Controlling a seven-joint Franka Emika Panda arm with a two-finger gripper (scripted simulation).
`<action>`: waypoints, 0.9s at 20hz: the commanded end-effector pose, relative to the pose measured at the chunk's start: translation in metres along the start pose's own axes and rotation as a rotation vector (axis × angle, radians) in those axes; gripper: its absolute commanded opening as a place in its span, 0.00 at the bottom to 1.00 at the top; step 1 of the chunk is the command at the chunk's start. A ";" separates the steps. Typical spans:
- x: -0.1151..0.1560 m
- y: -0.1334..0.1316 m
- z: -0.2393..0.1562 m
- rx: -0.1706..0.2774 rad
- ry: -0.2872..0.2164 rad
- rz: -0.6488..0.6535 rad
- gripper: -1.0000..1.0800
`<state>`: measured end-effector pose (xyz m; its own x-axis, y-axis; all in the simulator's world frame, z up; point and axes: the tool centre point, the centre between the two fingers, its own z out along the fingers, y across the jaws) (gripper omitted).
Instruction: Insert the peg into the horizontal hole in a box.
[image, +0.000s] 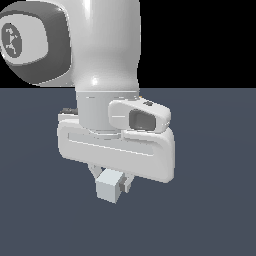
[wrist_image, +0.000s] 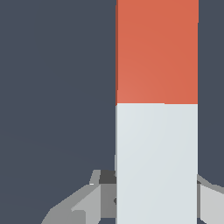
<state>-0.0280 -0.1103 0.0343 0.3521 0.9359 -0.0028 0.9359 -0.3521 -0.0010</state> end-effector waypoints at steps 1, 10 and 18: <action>0.055 0.003 -0.006 -0.002 0.000 -0.095 0.00; 0.220 -0.022 -0.022 -0.003 0.001 -0.386 0.00; 0.284 -0.046 -0.029 -0.002 0.002 -0.508 0.00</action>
<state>0.0286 0.1641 0.0604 -0.1340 0.9910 0.0002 0.9910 0.1340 -0.0013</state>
